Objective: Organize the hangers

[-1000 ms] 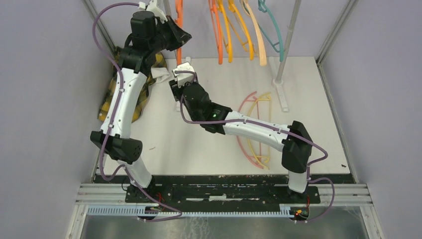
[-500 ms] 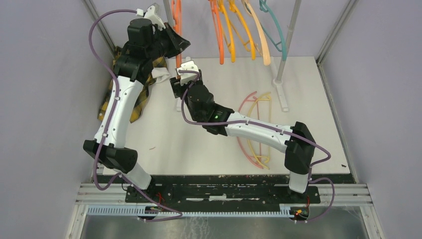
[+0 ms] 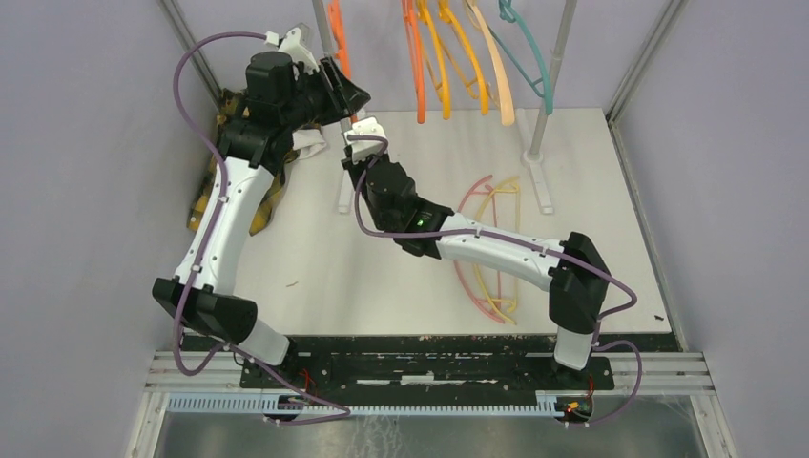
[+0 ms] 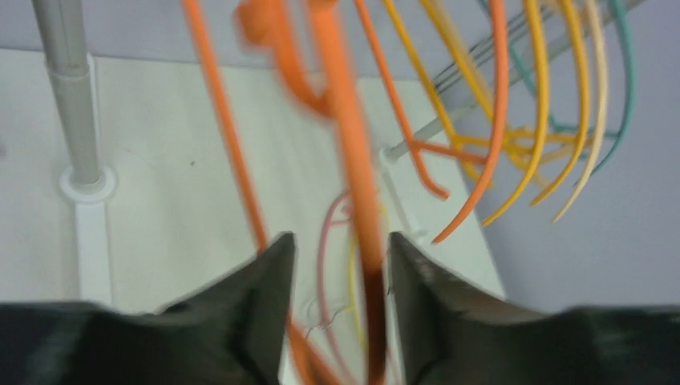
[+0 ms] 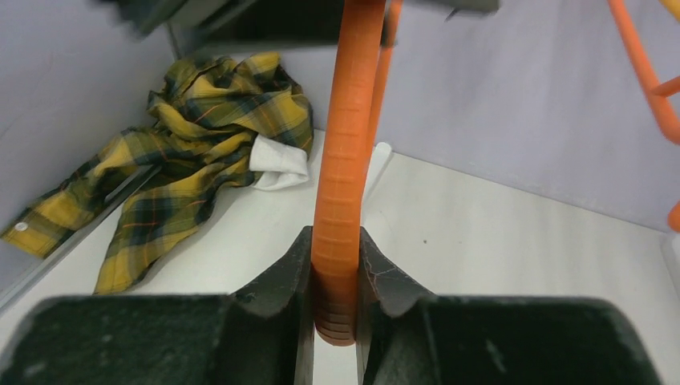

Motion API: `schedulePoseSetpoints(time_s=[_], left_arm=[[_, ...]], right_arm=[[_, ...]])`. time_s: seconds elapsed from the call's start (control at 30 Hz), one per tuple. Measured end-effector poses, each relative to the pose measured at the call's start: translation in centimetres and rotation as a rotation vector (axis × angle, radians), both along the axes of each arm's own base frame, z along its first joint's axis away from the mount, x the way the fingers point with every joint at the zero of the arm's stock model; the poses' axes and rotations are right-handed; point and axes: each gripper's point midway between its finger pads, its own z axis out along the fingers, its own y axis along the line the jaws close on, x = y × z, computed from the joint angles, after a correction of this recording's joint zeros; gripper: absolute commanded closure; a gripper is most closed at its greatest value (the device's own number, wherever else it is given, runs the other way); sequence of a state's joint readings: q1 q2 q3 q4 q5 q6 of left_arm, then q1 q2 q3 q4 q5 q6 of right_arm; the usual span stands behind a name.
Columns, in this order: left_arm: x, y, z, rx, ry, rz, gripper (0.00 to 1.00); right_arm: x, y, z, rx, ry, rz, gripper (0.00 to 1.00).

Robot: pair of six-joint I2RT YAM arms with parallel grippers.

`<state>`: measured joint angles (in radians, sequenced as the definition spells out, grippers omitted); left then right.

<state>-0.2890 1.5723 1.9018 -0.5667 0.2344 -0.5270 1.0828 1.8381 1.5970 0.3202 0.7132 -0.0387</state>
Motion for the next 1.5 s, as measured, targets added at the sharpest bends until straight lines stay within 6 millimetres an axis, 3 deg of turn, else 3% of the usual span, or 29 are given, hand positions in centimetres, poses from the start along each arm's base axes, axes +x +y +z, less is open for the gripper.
schedulePoseSetpoints(time_s=[0.07, 0.2, 0.5, 0.83, 1.03, 1.23, 1.33, 1.5], left_arm=[[-1.0, 0.4, -1.2, 0.022, 0.011, -0.007, 0.24], [-3.1, 0.9, -2.2, 0.038, -0.007, -0.018, 0.23], [-5.2, 1.9, -0.4, 0.054, -0.085, -0.016, 0.22], [-5.5, 2.5, -1.6, 0.083, -0.076, 0.006, 0.22], [-5.5, 2.9, -2.1, 0.097, -0.068, 0.025, 0.22], [-5.6, 3.0, -2.7, 0.101, -0.057, 0.027, 0.23], [-5.6, 3.0, -3.1, 0.104, -0.047, 0.028, 0.23], [-5.6, 3.1, -3.1, 0.105, -0.046, 0.028, 0.23]], right_arm=[[0.7, -0.9, 0.2, 0.002, 0.0, -0.02, 0.99], [2.3, -2.8, 1.1, 0.014, -0.004, -0.044, 0.99], [4.8, -6.0, 3.2, 0.091, -0.007, -0.094, 0.99], [6.7, -5.2, 7.8, 0.132, 0.041, -0.038, 0.99], [6.6, -5.0, 7.2, 0.136, 0.131, 0.011, 0.98], [6.6, -5.5, 4.8, 0.121, 0.226, 0.016, 0.97], [6.8, -5.9, 4.1, 0.115, 0.256, 0.01, 0.9], [6.9, -6.5, 3.3, 0.118, 0.278, -0.004, 0.57]])
